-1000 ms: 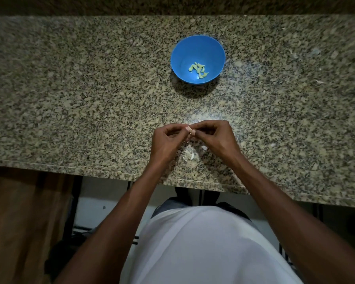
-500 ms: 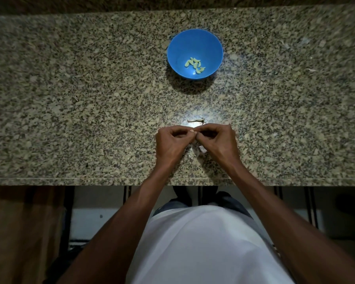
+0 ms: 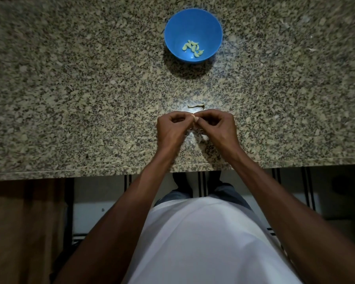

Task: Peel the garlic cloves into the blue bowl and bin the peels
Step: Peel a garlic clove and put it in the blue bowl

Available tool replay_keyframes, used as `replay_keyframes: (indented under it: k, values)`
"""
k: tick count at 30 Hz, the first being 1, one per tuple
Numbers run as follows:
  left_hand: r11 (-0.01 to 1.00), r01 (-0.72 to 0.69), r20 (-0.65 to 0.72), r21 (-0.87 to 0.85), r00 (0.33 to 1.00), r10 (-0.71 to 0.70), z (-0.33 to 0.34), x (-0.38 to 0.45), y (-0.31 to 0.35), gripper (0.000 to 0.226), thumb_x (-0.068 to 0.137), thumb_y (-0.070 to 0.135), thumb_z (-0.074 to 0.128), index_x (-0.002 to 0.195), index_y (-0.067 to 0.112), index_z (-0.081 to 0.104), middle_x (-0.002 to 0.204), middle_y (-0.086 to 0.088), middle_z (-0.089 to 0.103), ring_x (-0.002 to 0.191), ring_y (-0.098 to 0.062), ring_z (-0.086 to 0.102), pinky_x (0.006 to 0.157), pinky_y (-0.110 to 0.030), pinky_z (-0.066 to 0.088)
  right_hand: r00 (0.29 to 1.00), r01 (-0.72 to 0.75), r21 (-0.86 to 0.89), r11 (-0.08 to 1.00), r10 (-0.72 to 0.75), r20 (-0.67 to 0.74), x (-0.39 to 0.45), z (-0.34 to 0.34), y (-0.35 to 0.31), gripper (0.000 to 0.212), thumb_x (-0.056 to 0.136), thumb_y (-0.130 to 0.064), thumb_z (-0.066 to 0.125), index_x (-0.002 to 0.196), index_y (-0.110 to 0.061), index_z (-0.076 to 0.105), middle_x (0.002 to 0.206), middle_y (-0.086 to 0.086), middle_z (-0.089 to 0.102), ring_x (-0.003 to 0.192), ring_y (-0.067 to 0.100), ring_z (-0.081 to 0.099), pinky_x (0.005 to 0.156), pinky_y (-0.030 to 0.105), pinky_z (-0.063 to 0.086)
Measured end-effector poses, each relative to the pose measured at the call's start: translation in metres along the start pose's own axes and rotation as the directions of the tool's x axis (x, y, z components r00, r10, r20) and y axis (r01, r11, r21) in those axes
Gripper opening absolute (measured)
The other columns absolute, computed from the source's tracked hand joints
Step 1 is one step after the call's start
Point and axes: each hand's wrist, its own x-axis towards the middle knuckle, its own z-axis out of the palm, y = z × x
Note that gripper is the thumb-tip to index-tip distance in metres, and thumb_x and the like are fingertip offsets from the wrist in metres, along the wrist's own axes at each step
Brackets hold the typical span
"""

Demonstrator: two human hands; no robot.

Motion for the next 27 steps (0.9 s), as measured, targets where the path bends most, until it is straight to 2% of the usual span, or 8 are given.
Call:
replay_keyframes:
  k: [5, 9, 12, 15, 17, 19, 23, 27]
  values:
    - [0.998, 0.028, 0.015, -0.053, 1.000, -0.028, 0.003, -0.001, -0.004, 0.007, 0.091, 0.014, 0.075, 0.094, 0.011, 0.080, 0.081, -0.002, 0.078, 0.076, -0.012, 0.074, 0.070, -0.023, 0.059, 0.998, 0.048, -0.039, 0.998, -0.046, 0.041, 0.001, 0.001, -0.001, 0.023, 0.101, -0.009, 0.067, 0.121, -0.013, 0.077, 0.122, -0.002, 0.075, 0.110, 0.011, 0.072, 0.094, 0.036, 0.062]
    - [0.996, 0.045, 0.036, -0.073, 0.998, -0.042, 0.002, -0.004, -0.006, 0.007, 0.091, 0.014, 0.074, 0.088, 0.013, 0.080, 0.075, -0.003, 0.077, 0.069, -0.009, 0.071, 0.067, -0.021, 0.057, 0.994, 0.089, -0.111, 0.990, -0.080, 0.078, 0.001, -0.003, -0.002, 0.019, 0.099, -0.017, 0.070, 0.115, -0.016, 0.079, 0.112, -0.008, 0.078, 0.103, 0.005, 0.073, 0.086, 0.027, 0.061]
    - [0.996, 0.075, 0.022, -0.043, 0.997, -0.074, 0.000, -0.006, -0.007, 0.006, 0.091, 0.013, 0.075, 0.092, 0.008, 0.079, 0.078, -0.004, 0.077, 0.070, -0.009, 0.071, 0.066, -0.020, 0.056, 0.993, 0.097, -0.162, 0.982, -0.086, 0.076, 0.001, -0.006, 0.002, 0.012, 0.096, -0.021, 0.073, 0.107, -0.018, 0.078, 0.100, -0.008, 0.078, 0.095, 0.007, 0.074, 0.083, 0.033, 0.062]
    - [0.996, 0.093, -0.008, 0.004, 0.996, -0.093, -0.002, -0.008, -0.009, 0.013, 0.090, 0.012, 0.077, 0.098, 0.002, 0.077, 0.088, -0.011, 0.077, 0.076, -0.012, 0.072, 0.067, -0.023, 0.060, 0.997, 0.026, -0.082, 0.996, -0.021, 0.070, 0.002, -0.008, 0.005, 0.012, 0.095, -0.019, 0.076, 0.106, -0.012, 0.075, 0.095, 0.006, 0.078, 0.093, 0.019, 0.077, 0.086, 0.043, 0.064]
    - [0.997, 0.066, -0.017, 0.034, 0.998, -0.066, -0.004, -0.011, -0.010, 0.012, 0.088, 0.006, 0.077, 0.099, 0.000, 0.076, 0.090, -0.011, 0.076, 0.072, -0.005, 0.070, 0.066, -0.018, 0.059, 0.995, -0.047, 0.011, 0.999, 0.046, 0.092, 0.002, -0.011, 0.007, 0.015, 0.096, -0.016, 0.076, 0.107, -0.007, 0.075, 0.096, 0.016, 0.078, 0.094, 0.028, 0.077, 0.085, 0.048, 0.064]
    - [0.997, 0.039, -0.031, 0.065, 0.999, -0.037, -0.005, -0.015, -0.009, 0.013, 0.086, 0.000, 0.077, 0.099, 0.000, 0.076, 0.090, -0.011, 0.076, 0.072, -0.005, 0.071, 0.065, -0.017, 0.057, 0.990, -0.095, 0.043, 0.994, 0.090, 0.111, 0.001, -0.014, 0.009, 0.016, 0.095, -0.015, 0.078, 0.108, -0.006, 0.076, 0.099, 0.015, 0.078, 0.094, 0.027, 0.077, 0.083, 0.044, 0.064]
    - [0.995, 0.003, -0.028, 0.104, 1.000, 0.000, -0.006, -0.014, -0.007, 0.014, 0.086, -0.002, 0.078, 0.099, 0.001, 0.076, 0.093, -0.014, 0.077, 0.087, -0.028, 0.076, 0.079, -0.036, 0.064, 0.981, -0.165, 0.115, 0.980, 0.151, 0.121, 0.001, -0.018, 0.009, 0.019, 0.093, -0.013, 0.079, 0.109, -0.003, 0.076, 0.098, 0.018, 0.078, 0.083, 0.019, 0.075, 0.077, 0.032, 0.059]
    - [0.992, -0.061, -0.014, 0.110, 0.998, 0.063, -0.008, -0.012, -0.009, 0.016, 0.087, 0.013, 0.082, 0.100, 0.004, 0.079, 0.089, -0.008, 0.078, 0.083, -0.020, 0.077, 0.077, -0.032, 0.063, 0.972, -0.178, 0.124, 0.976, 0.155, 0.175, 0.001, -0.020, 0.009, 0.020, 0.093, -0.011, 0.078, 0.112, -0.003, 0.075, 0.099, 0.018, 0.078, 0.084, 0.020, 0.076, 0.075, 0.032, 0.060]
